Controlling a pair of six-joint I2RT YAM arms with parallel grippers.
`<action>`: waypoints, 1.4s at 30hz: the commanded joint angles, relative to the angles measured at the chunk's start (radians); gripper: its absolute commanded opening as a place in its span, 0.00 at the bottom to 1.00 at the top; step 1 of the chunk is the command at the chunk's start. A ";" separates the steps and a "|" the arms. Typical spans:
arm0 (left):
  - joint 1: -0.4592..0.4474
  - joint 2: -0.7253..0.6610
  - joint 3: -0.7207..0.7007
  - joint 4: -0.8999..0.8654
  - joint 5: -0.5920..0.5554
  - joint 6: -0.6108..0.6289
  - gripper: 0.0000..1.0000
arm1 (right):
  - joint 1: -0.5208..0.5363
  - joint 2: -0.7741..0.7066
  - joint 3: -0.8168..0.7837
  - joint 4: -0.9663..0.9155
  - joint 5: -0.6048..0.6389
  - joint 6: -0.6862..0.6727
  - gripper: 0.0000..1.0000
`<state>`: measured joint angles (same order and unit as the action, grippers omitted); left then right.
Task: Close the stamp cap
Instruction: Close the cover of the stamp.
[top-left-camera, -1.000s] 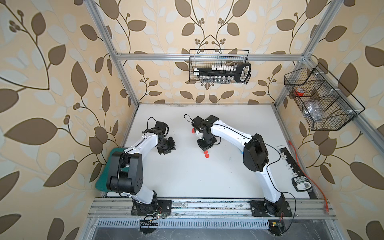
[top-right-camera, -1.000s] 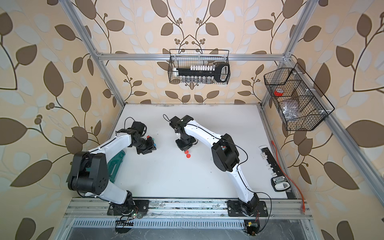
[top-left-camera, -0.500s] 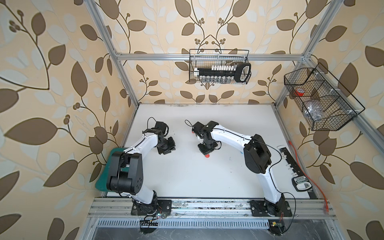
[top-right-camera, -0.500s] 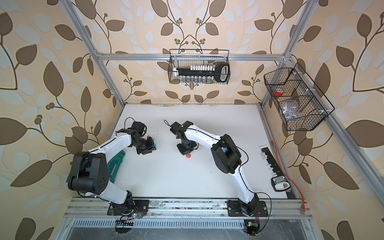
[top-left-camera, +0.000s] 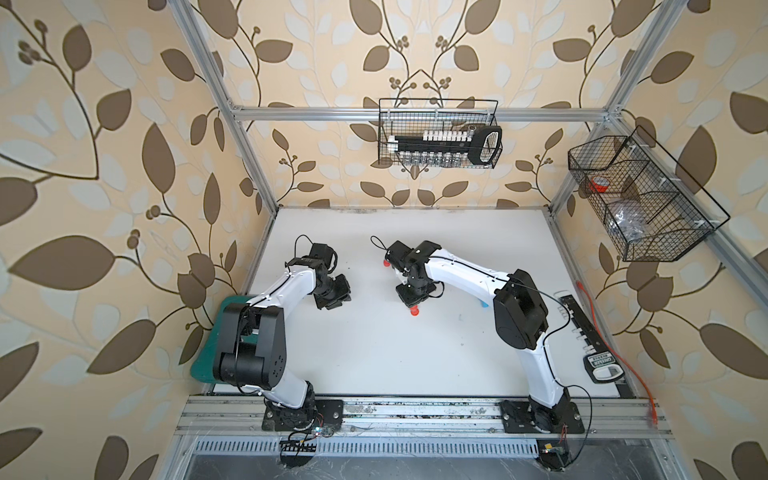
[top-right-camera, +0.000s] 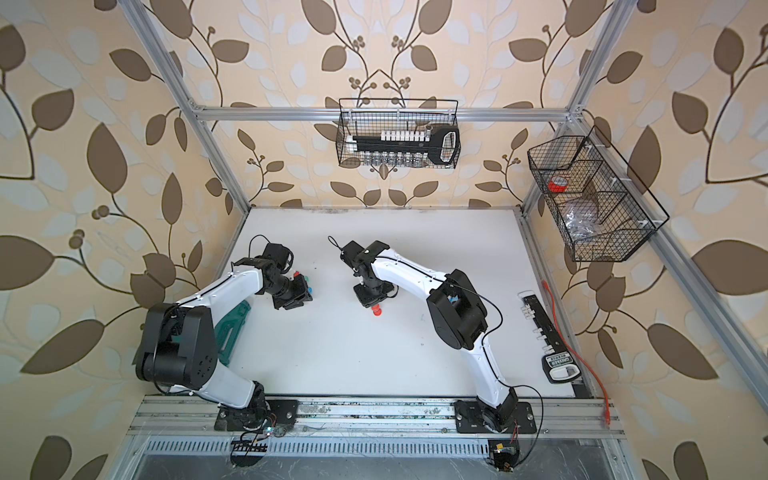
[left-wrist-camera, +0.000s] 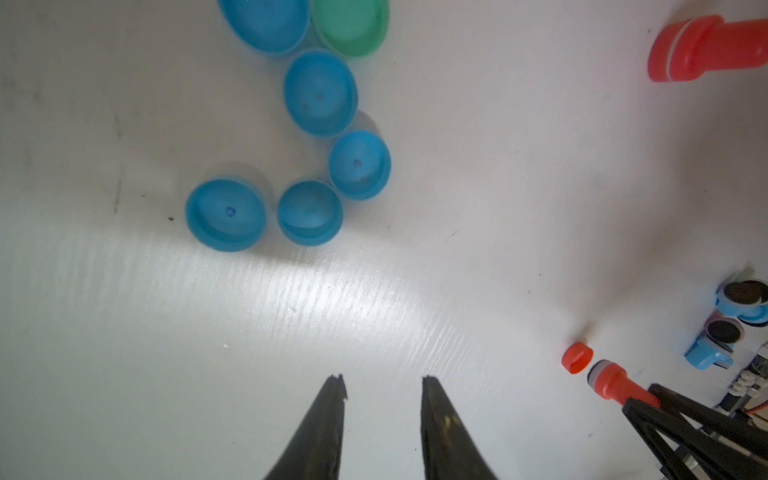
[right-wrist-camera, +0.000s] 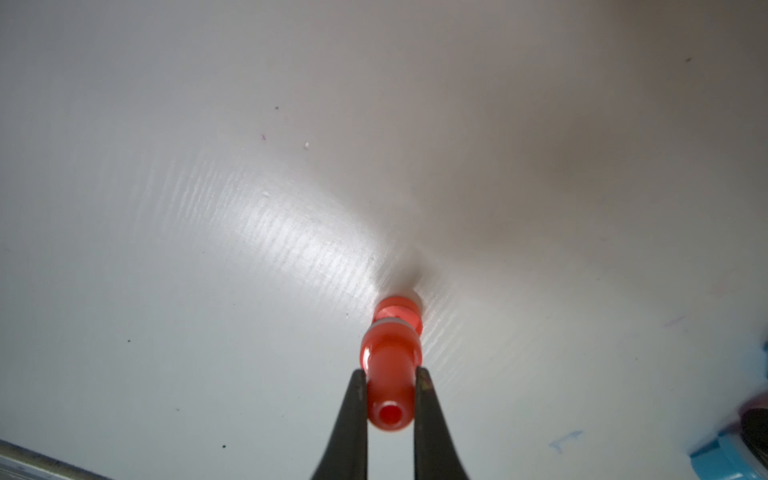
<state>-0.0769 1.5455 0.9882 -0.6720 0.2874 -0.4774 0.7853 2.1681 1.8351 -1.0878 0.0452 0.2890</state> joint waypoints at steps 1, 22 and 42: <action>0.012 -0.038 0.009 -0.020 -0.004 0.013 0.34 | 0.004 -0.025 -0.025 0.001 0.015 0.012 0.01; 0.012 -0.048 0.002 -0.024 -0.007 0.013 0.34 | 0.004 -0.028 -0.069 0.029 0.009 0.022 0.01; 0.012 -0.065 -0.015 -0.024 -0.007 0.007 0.34 | 0.004 -0.036 -0.068 0.042 0.014 0.025 0.01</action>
<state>-0.0769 1.5185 0.9794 -0.6807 0.2867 -0.4778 0.7853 2.1674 1.7744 -1.0500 0.0460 0.3000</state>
